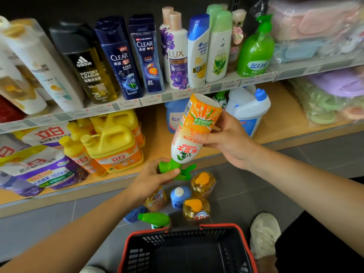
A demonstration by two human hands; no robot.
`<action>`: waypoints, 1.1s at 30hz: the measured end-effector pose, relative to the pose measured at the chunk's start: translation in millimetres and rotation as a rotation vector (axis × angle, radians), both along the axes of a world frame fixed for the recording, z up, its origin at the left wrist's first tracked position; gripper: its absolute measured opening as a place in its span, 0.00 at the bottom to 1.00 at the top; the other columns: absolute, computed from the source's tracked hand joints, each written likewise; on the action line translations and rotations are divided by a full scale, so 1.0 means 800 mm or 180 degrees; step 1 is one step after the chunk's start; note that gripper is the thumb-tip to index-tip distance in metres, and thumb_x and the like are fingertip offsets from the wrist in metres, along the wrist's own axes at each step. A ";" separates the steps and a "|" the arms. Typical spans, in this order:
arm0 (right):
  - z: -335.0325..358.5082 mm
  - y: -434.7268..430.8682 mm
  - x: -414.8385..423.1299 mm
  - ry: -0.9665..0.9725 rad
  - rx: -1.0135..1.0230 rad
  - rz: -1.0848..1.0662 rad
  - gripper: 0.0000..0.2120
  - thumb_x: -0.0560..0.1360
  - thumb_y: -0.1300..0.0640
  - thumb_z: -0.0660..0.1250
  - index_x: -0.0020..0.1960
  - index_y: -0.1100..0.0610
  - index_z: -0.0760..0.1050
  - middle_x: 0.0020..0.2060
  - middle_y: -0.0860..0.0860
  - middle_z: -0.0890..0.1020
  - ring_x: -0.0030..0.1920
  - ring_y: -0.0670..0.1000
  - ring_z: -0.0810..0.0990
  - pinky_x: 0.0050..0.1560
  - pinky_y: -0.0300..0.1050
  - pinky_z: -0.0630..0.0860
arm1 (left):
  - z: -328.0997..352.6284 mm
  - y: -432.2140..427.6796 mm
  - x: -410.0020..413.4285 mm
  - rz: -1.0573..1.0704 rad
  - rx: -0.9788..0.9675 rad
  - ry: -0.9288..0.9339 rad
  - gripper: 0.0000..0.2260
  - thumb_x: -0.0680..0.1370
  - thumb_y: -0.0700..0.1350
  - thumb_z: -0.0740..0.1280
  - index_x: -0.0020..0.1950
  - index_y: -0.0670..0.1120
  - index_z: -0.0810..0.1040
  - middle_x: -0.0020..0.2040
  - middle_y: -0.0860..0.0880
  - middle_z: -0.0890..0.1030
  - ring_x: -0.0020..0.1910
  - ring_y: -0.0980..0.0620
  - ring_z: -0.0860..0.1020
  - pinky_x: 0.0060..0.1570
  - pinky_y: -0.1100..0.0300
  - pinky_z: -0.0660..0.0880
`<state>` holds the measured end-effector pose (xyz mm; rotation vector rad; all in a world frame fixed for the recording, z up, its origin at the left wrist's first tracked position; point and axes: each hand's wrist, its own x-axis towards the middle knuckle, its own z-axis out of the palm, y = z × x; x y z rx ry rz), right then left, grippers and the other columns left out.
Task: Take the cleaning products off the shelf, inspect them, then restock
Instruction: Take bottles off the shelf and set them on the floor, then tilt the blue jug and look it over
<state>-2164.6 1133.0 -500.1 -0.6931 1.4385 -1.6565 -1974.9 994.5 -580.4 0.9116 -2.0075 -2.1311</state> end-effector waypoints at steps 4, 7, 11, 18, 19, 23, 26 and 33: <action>-0.004 -0.001 -0.025 -0.0487 0.0110 -0.0461 0.36 0.67 0.65 0.77 0.69 0.44 0.68 0.61 0.53 0.80 0.59 0.54 0.83 0.54 0.60 0.82 | -0.006 -0.008 0.002 0.0332 -0.0304 0.0240 0.16 0.71 0.45 0.75 0.56 0.40 0.80 0.49 0.41 0.86 0.49 0.44 0.86 0.49 0.54 0.83; -0.023 -0.004 -0.040 -0.0960 0.0634 -0.0696 0.24 0.73 0.62 0.75 0.65 0.51 0.73 0.59 0.55 0.82 0.58 0.56 0.83 0.49 0.56 0.83 | -0.001 -0.017 0.002 0.0477 -0.0494 0.0367 0.14 0.71 0.45 0.76 0.53 0.39 0.81 0.47 0.38 0.85 0.46 0.42 0.85 0.46 0.51 0.83; -0.060 -0.007 -0.050 -0.1307 0.1389 -0.0537 0.15 0.75 0.59 0.74 0.60 0.55 0.77 0.58 0.58 0.82 0.58 0.57 0.82 0.52 0.57 0.83 | 0.012 -0.023 -0.005 0.0740 -0.0864 0.0402 0.09 0.73 0.43 0.77 0.51 0.42 0.82 0.42 0.41 0.85 0.42 0.45 0.85 0.36 0.60 0.80; -0.116 -0.016 -0.052 -0.0137 0.2304 -0.0166 0.14 0.75 0.56 0.75 0.59 0.56 0.79 0.57 0.57 0.83 0.55 0.58 0.83 0.58 0.55 0.81 | 0.017 -0.042 -0.022 0.0806 -0.2147 0.0228 0.10 0.70 0.49 0.80 0.48 0.52 0.84 0.38 0.53 0.83 0.36 0.57 0.79 0.37 0.56 0.76; -0.120 -0.019 -0.055 0.0193 0.2292 -0.0242 0.11 0.75 0.57 0.75 0.56 0.56 0.81 0.55 0.56 0.84 0.53 0.55 0.84 0.57 0.53 0.81 | 0.014 -0.045 -0.024 0.0785 -0.2276 0.0173 0.12 0.69 0.49 0.81 0.49 0.52 0.84 0.39 0.55 0.83 0.37 0.57 0.80 0.38 0.56 0.77; -0.127 -0.043 -0.078 0.1233 0.2305 -0.0023 0.13 0.73 0.56 0.76 0.56 0.55 0.81 0.54 0.54 0.84 0.53 0.52 0.83 0.54 0.48 0.81 | -0.008 -0.049 -0.034 0.0408 -0.2774 -0.0271 0.15 0.66 0.55 0.81 0.50 0.53 0.85 0.41 0.53 0.85 0.41 0.52 0.82 0.40 0.52 0.79; -0.134 -0.065 -0.103 0.1521 0.2422 -0.0034 0.24 0.73 0.55 0.77 0.66 0.56 0.76 0.59 0.53 0.81 0.57 0.52 0.80 0.52 0.45 0.77 | -0.030 -0.047 -0.043 0.0108 -0.3073 -0.0700 0.18 0.65 0.59 0.80 0.53 0.57 0.84 0.44 0.52 0.85 0.45 0.50 0.82 0.43 0.52 0.80; -0.139 -0.116 -0.156 0.1815 0.1814 -0.0520 0.37 0.69 0.62 0.78 0.74 0.59 0.66 0.69 0.54 0.76 0.69 0.55 0.74 0.68 0.52 0.72 | -0.082 -0.056 -0.049 -0.0621 -0.2579 -0.0915 0.21 0.70 0.53 0.79 0.61 0.51 0.83 0.55 0.51 0.85 0.52 0.50 0.81 0.51 0.53 0.78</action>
